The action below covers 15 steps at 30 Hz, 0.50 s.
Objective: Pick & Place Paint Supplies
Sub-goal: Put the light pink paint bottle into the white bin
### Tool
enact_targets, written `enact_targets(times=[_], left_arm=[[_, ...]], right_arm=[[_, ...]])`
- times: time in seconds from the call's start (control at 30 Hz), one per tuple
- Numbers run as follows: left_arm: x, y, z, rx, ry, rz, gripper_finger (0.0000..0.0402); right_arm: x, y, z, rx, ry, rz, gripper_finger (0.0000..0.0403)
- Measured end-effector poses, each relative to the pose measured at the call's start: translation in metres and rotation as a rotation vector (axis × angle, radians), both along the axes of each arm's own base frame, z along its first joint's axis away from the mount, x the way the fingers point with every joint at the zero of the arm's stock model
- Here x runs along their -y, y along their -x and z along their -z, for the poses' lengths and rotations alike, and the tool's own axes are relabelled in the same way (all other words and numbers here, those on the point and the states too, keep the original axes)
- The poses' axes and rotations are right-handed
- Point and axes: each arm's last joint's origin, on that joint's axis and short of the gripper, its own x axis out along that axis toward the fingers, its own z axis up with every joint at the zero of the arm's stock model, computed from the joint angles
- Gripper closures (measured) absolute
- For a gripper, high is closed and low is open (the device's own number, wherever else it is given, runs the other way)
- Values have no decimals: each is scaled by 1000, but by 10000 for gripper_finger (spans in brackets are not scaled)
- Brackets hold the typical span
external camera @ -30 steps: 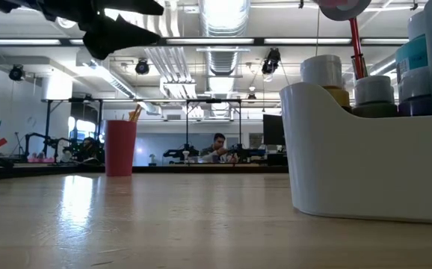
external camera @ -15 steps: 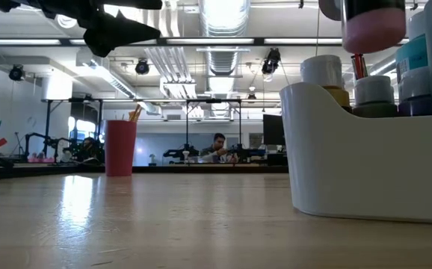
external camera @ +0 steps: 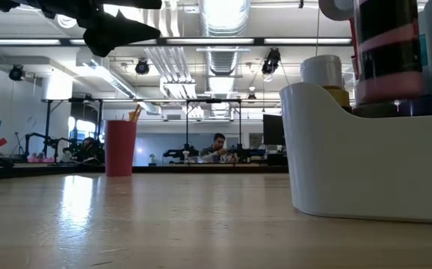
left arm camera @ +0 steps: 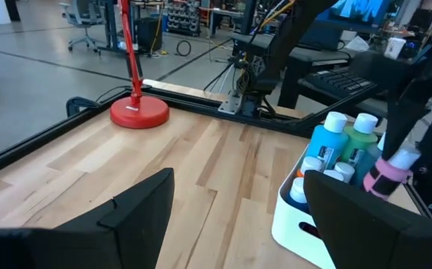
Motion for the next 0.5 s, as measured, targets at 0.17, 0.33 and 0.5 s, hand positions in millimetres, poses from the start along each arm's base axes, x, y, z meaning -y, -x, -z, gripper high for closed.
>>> enact_targets(times=[0.17, 0.33, 0.5], left_arm=[[0, 0, 0, 1, 1, 0, 99], [0, 0, 0, 0, 1, 0, 99], [0, 0, 0, 1, 1, 0, 99]], right_arm=[[-2, -2, 12, 32, -31, -22, 292], [3, 5, 25, 20, -31, -12, 292], [11, 9, 28, 90, -80, 9, 292]])
